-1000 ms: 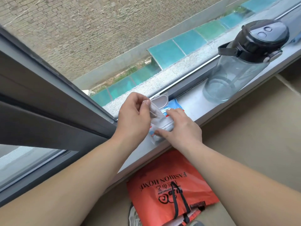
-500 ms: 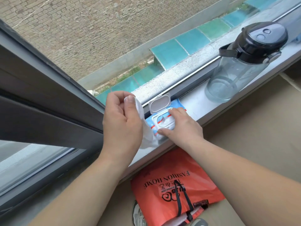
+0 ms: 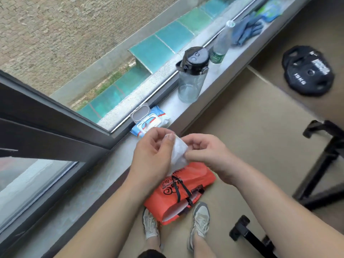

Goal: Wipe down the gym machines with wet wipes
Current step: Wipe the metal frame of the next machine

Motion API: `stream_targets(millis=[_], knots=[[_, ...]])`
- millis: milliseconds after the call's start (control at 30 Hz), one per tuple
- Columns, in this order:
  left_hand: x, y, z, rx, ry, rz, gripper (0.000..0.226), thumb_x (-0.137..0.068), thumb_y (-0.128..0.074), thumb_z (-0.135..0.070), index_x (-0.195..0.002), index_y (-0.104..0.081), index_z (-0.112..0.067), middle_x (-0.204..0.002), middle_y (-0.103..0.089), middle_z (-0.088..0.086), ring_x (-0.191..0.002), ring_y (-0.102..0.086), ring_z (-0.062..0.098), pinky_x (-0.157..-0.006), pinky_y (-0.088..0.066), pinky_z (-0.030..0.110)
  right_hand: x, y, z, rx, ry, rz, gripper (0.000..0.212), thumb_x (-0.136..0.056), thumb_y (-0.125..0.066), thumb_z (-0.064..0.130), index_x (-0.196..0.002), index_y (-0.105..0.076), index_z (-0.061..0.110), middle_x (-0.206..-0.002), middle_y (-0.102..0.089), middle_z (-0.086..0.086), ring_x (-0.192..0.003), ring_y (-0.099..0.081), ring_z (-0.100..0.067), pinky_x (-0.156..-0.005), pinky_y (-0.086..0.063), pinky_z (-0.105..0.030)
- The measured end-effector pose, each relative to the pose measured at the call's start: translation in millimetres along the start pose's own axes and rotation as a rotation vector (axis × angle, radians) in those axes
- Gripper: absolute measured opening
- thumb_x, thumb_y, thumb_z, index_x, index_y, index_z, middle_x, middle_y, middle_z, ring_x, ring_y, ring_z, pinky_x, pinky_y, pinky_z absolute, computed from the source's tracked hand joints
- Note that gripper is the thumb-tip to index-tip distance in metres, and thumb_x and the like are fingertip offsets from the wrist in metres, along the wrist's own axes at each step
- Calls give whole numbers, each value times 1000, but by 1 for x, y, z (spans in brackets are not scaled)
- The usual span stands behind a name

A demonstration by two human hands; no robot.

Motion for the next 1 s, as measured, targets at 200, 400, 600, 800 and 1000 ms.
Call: stream_targets(millis=[200, 400, 600, 800, 1000], knots=[[81, -73, -79, -73, -88, 228, 11, -101, -63, -20, -93, -70, -23, -87, -73, -8, -83, -67, 6, -78, -52, 28, 149, 44, 20, -11, -27, -290, 19, -89, -74, 27, -73, -69, 17, -66, -58, 4, -61, -49, -7, -55, -37, -20], [178, -157, -102, -22, 137, 676, 39, -85, -78, -51, -97, -72, -14, -90, -77, 9, -81, -71, 25, -74, -57, 42, 287, 75, 17, -83, 8, -657, 31, -89, -70, 45, -88, -73, 14, -77, -66, -11, -73, -56, -16, -71, -44, -37], [270, -231, -105, 55, 245, 918, 36, -78, -84, -25, -103, -70, -4, -97, -73, 25, -86, -65, 31, -75, -50, 41, 414, 115, 0, -80, -4, -823, 21, -94, -75, 31, -88, -72, 10, -75, -68, -5, -67, -56, -11, -64, -44, -32], [343, -299, -119, -13, 236, 1004, 30, -91, -73, -20, -110, -72, 3, -109, -74, 24, -97, -72, 34, -83, -59, 43, 538, 156, -27, 26, 6, -1023, 4, -93, -75, 26, -93, -75, 30, -84, -74, 10, -79, -66, -2, -75, -55, -26], [307, -313, -156, -47, 36, 551, 19, -92, -58, -17, -100, -74, -8, -99, -76, 20, -101, -72, 43, -90, -57, 53, 633, 213, -23, 254, 148, -1486, 12, -99, -66, 17, -108, -72, 22, -97, -70, 9, -88, -63, 1, -76, -49, -10]])
Point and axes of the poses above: each hand's wrist, its own x-axis away from the middle knuckle, its own y-axis out of the back of the hand, z = x × y, the point moved 10 cm from there along -x, towards the middle knuckle
